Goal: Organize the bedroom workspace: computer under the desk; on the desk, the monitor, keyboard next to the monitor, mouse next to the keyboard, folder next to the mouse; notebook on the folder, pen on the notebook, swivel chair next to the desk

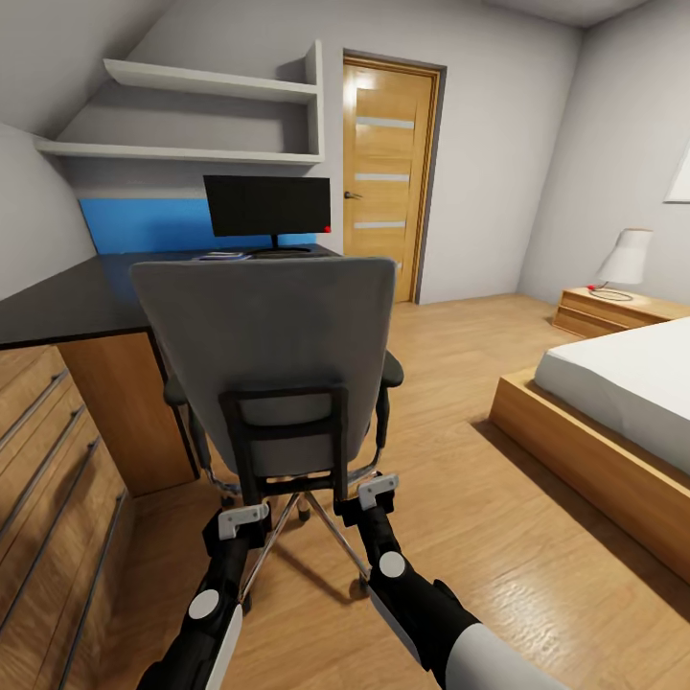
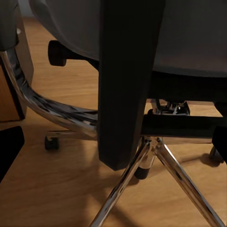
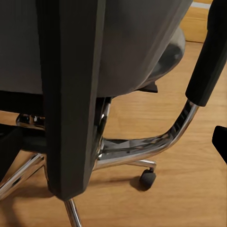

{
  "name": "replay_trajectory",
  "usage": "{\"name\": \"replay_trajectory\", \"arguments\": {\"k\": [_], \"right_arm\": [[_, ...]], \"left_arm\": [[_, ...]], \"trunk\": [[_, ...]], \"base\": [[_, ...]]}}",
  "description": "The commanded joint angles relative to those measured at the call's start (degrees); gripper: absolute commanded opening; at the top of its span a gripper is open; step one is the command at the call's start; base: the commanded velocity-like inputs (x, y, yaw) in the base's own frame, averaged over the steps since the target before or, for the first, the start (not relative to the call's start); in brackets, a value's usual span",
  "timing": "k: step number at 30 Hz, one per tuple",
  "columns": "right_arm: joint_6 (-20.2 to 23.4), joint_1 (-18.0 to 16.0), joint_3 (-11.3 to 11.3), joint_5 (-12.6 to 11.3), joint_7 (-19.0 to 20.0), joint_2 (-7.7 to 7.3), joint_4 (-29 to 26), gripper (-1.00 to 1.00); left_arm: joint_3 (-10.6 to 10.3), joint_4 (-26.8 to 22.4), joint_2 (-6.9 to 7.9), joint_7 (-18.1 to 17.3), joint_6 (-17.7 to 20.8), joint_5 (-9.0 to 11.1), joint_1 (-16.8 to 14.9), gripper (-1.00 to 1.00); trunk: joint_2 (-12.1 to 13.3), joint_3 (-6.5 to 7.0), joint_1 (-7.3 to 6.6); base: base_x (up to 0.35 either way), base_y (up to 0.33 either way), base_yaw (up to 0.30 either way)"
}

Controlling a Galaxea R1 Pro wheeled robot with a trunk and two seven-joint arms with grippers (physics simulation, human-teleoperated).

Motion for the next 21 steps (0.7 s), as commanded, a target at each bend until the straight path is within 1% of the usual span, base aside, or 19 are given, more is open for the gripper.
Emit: {"name": "replay_trajectory", "arguments": {"k": [1, 9, 16, 21], "right_arm": [[-0.4, -0.1, 0.3, -0.6, -0.3, 0.0, 0.1, 1.0], [-0.4, -0.1, 0.3, -0.6, -0.3, 0.0, 0.1, 1.0], [-0.4, -0.1, 0.3, -0.6, -0.3, 0.0, 0.1, 1.0], [-0.4, 0.0, 0.3, -0.6, -0.3, 0.0, 0.1, 1.0]], "left_arm": [[0.1, 0.0, -0.05, 0.1, -0.1, -0.5, 0.0, 1.0], [0.1, 0.0, -0.05, 0.2, -0.1, -0.5, 0.0, 1.0], [0.1, 0.0, 0.03, 0.2, -0.1, -0.4, 0.0, 1.0], [0.1, 0.0, 0.04, 0.2, -0.1, -0.4, 0.0, 1.0]], "trunk": [[0.0, -0.05, -0.01], [0.0, -0.05, -0.01], [0.0, -0.05, -0.01], [0.0, -0.05, -0.01]], "base": [[0.034, 0.0, 0.0], [0.026, 0.0, 0.0], [0.178, 0.0, 0.0], [0.029, 0.0, 0.0]]}}
